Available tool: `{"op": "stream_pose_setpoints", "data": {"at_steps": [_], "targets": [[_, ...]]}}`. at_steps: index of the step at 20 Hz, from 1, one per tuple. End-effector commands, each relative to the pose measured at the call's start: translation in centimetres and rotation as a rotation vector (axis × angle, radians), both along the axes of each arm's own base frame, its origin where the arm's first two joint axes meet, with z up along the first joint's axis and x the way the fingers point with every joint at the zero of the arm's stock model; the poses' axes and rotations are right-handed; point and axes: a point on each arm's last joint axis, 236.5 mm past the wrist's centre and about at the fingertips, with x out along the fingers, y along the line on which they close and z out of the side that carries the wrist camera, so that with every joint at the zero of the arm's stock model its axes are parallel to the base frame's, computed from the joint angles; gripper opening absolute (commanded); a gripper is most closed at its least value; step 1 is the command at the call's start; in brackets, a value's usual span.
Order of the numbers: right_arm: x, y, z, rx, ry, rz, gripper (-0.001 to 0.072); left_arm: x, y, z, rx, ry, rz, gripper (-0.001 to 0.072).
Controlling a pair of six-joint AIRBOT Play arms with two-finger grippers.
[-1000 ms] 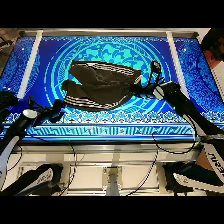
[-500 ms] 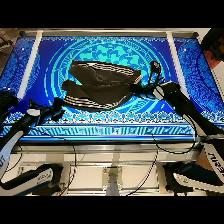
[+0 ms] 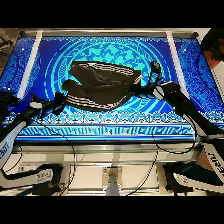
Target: Fold the clothes and pants, and hang the long-sleeved shirts on hangers.
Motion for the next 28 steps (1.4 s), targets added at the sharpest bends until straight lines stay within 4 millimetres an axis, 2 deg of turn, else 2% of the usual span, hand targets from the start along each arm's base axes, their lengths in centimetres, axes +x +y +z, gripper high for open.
{"op": "stream_pose_setpoints", "data": {"at_steps": [1,2,4,6,7,10,12,16,20,23,25,28], "targets": [[0.0,0.0,0.0,0.002,0.000,-0.001,0.0014,0.2,-0.8,-0.8,-0.010,0.021,-0.023,0.0227],[0.0,0.0,0.0,0.002,0.001,-0.001,0.0013,0.3,-0.9,-0.7,-0.009,0.018,-0.027,-0.0003],[0.1,0.0,0.1,0.001,-0.003,-0.001,0.0014,0.7,-1.4,0.1,-0.010,0.004,-0.067,0.0004],[0.5,-0.9,0.2,-0.002,-0.010,-0.021,0.0013,1.9,-1.6,2.2,0.033,-0.062,-0.131,0.0002],[0.7,-1.8,0.3,-0.001,-0.007,-0.042,0.0013,2.4,-1.5,3.9,0.063,-0.112,-0.156,0.0002],[-0.2,-5.2,0.7,-0.055,0.038,-0.073,0.0013,2.6,-0.7,11.5,0.218,-0.298,-0.248,0.0001],[-1.7,-6.7,0.7,-0.096,0.086,-0.055,0.0013,1.2,-0.5,16.4,0.334,-0.388,-0.322,0.0001],[-5.1,-7.1,2.1,-0.139,0.152,0.004,0.0013,-3.6,-1.8,23.3,0.403,-0.486,-0.406,0.0002],[-7.5,-7.7,5.4,-0.135,0.126,0.009,0.0014,-7.7,-3.4,28.1,0.360,-0.571,-0.400,0.0001],[-10.0,-8.1,7.1,-0.132,0.143,0.016,0.0014,-10.3,-4.1,31.2,0.346,-0.646,-0.383,0.0001],[-11.7,-7.9,7.9,-0.129,0.160,0.035,0.0014,-12.1,-4.8,33.3,0.305,-0.697,-0.362,0.0001],[-13.9,-6.5,9.0,-0.118,0.160,0.085,0.0014,-14.6,-6.6,36.7,0.221,-0.813,-0.359,0.0001]]}}
